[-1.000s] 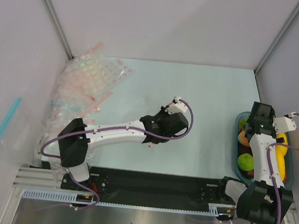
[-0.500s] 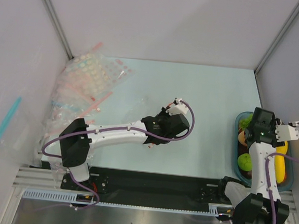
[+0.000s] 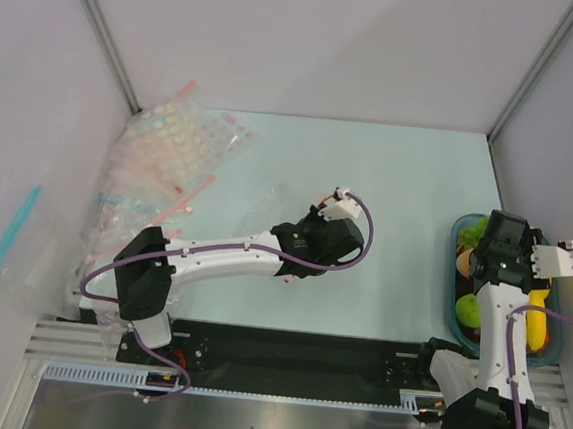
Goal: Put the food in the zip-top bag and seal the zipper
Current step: Pick up the fake fruit from the bin, then place the fake fruit in the zipper food storage bag, then pick up the fake vegetable from the bin.
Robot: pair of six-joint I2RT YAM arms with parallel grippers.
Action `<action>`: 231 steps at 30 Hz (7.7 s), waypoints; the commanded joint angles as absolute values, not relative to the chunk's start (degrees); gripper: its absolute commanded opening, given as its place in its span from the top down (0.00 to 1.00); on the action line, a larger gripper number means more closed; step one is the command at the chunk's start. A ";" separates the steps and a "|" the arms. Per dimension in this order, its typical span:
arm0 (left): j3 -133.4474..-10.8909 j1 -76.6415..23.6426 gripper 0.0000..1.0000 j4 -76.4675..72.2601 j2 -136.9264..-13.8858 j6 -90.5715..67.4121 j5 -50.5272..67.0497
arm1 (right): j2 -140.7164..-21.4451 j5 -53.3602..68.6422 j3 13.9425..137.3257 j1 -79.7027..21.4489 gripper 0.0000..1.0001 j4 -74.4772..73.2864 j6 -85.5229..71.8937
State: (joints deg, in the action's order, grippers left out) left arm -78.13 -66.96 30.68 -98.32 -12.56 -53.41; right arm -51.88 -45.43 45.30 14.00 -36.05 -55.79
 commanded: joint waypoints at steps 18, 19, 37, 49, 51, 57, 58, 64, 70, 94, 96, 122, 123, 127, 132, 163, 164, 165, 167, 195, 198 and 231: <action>-80.68 -67.85 1.00 31.11 -98.70 -13.01 -55.28 | -51.24 -43.77 41.49 16.43 0.50 -32.70 -56.51; -80.77 -67.85 1.00 31.03 -98.70 -13.01 -55.28 | -51.33 -43.86 41.48 16.44 0.50 -32.61 -56.60; -81.30 -68.20 1.00 31.64 -99.32 -12.92 -56.16 | -45.63 -43.07 39.55 17.31 0.56 -31.82 -55.81; -81.30 -68.38 1.00 31.82 -98.79 -13.09 -56.42 | -45.08 -39.71 42.97 15.65 0.04 -34.88 -52.19; -81.30 -68.47 1.00 31.82 -98.62 -13.10 -56.43 | -46.92 -42.45 44.20 14.33 0.02 -37.34 -52.47; -81.30 -68.47 0.99 31.90 -98.70 -13.27 -56.43 | -53.52 -42.80 48.16 7.66 0.00 -40.34 -55.10; -81.30 -68.38 1.00 31.99 -99.05 -13.18 -56.51 | -55.53 -44.02 48.60 6.43 0.00 -40.78 -55.54; -81.74 -68.47 1.00 32.34 -99.58 -13.18 -56.86 | -62.83 -45.44 52.99 2.55 0.00 -44.56 -57.22; -81.91 -68.47 1.00 32.61 -99.93 -13.36 -57.04 | -67.06 -46.58 55.02 3.34 0.00 -46.41 -56.34; -82.00 -69.08 1.00 32.69 -99.76 -13.18 -56.25 | -66.45 -43.32 49.13 6.68 0.35 -39.29 -54.93; -82.09 -69.08 1.00 32.69 -99.76 -13.18 -56.43 | -63.73 -44.12 48.96 6.68 0.41 -39.55 -54.84; -81.30 -68.47 1.00 31.20 -96.95 -13.97 -46.24 | -28.74 7.11 34.27 4.66 0.69 -4.13 -24.35; -80.78 -68.29 1.00 30.68 -96.33 -13.97 -43.88 | -29.96 7.99 34.63 4.22 0.70 -4.22 -24.08; -77.79 -65.84 1.00 27.95 -91.86 -14.59 -37.81 | -32.78 18.96 33.58 1.77 0.71 2.17 -24.34; -75.15 -63.55 1.00 26.28 -88.77 -15.91 -33.84 | -37.61 24.34 31.38 -6.75 0.78 11.94 -24.35; -63.11 -62.93 1.00 14.51 -68.47 -17.84 -22.24 | -54.92 8.17 32.87 -37.18 0.70 22.06 -14.59; -62.93 -62.93 1.00 14.15 -68.38 -17.84 -21.71 | -55.45 7.74 33.57 -38.31 0.59 21.89 -14.15; -62.93 -62.93 0.99 13.89 -68.38 -17.84 -21.71 | -56.07 6.86 33.84 -39.02 0.49 21.62 -14.15; -62.84 -62.84 1.00 13.54 -68.38 -18.02 -21.09 | -57.38 4.85 34.54 -40.25 0.18 21.10 -13.01; -61.52 -59.06 1.00 15.29 -72.41 -22.06 -33.14 | -42.53 -72.92 43.32 -36.75 0.00 -23.34 -36.44; -62.05 -59.15 1.00 15.47 -73.30 -21.80 -32.17 | -44.64 -74.98 47.37 -30.36 0.00 -35.32 -47.62; -63.19 -59.24 1.00 16.87 -73.39 -19.95 -31.38 | -63.46 -35.86 45.71 5.89 0.00 -32.18 -40.96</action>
State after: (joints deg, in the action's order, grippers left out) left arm -60.55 -59.29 17.30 -74.35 -20.91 -31.27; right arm -63.24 -36.56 46.57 5.43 -35.40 -41.32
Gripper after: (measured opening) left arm 0.009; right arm 0.995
